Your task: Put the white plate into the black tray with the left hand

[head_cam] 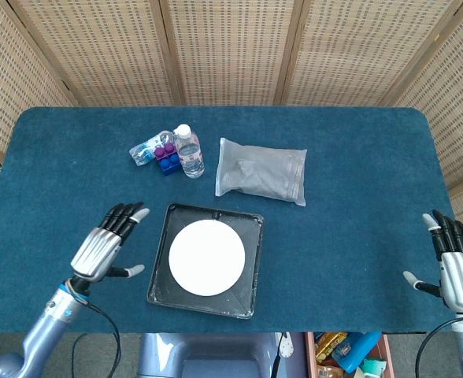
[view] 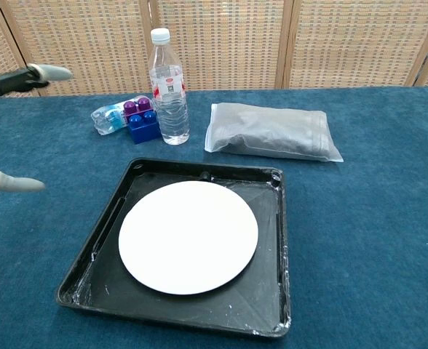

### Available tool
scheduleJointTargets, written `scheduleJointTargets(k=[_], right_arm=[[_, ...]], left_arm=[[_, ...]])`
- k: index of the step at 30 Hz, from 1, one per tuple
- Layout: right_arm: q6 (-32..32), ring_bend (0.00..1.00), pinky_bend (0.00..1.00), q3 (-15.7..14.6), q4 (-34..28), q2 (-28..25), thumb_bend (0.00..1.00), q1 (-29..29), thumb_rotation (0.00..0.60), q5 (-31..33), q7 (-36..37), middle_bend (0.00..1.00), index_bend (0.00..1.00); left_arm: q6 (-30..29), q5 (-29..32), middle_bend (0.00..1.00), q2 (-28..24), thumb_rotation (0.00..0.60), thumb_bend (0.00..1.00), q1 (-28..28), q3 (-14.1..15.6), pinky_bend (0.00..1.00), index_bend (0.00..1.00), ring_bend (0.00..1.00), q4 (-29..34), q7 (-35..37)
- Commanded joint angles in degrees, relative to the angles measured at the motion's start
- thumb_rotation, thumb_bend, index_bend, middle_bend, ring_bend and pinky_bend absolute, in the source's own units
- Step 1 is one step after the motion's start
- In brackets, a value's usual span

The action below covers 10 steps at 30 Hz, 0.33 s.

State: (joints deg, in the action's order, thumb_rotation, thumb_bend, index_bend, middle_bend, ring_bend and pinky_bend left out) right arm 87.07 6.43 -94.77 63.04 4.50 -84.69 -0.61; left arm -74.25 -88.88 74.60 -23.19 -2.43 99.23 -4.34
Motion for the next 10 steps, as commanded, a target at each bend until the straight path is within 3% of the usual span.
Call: scheduleJointTargets(k=[1,10], right_arm=[[0.2,0.0,0.0,0.0,-0.1,-0.1,0.0,-0.1,0.6,-0.1,0.1,0.0,0.0],[0.9,0.0,0.0,0.0,-0.3,-0.4,0.0,-0.4,0.6,-0.5,0.5,0.0,0.0]], left_arm=[[-5.8,0.7,0.0,-7.3,0.6,0.0,4.9,1.0,0.0,0.0,0.0,2.0,1.1],[-12.4,3.3,0.0,-13.1,0.6,0.0,12.9,4.0,0.0,0.0,0.0,-0.3,4.4]])
